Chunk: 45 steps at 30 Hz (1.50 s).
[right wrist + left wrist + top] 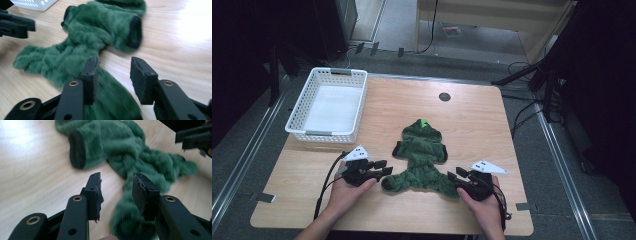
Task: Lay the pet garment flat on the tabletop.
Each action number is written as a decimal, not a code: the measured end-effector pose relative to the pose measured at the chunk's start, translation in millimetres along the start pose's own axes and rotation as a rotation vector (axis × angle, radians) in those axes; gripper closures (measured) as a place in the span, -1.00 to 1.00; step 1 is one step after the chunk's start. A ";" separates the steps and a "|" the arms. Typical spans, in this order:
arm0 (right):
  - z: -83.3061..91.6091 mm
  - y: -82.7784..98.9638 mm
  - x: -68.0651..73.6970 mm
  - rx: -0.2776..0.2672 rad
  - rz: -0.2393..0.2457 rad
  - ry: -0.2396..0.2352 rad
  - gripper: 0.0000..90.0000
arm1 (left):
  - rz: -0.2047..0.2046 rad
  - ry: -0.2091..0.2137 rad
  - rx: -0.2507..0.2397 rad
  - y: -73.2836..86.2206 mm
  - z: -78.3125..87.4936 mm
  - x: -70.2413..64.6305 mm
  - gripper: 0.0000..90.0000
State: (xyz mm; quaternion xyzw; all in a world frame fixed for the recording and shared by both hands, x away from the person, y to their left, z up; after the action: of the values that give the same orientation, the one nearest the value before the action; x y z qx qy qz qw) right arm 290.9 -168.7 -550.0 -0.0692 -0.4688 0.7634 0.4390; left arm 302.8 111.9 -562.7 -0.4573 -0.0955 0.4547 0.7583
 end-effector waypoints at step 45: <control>-33.9 -18.6 0.8 0.048 0.006 -0.010 0.47 | -0.025 -0.055 -0.019 -6.3 -22.7 -6.1 0.36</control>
State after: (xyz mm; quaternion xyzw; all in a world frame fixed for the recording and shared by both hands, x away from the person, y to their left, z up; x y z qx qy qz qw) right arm 319.2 -142.7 -554.0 -0.0562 -0.4524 0.7759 0.4361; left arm 315.8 92.4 -568.9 -0.4503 -0.1264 0.4569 0.7567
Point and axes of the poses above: each handheld gripper's, and its own axes: z roughly backward along the jaws, y roughly out of its underside, x roughly to its left, the point moved 6 cm from there along -z, roughly forward along the jaws, and after that the axes turned 7 degrees about -y, right-handed, at the moved point
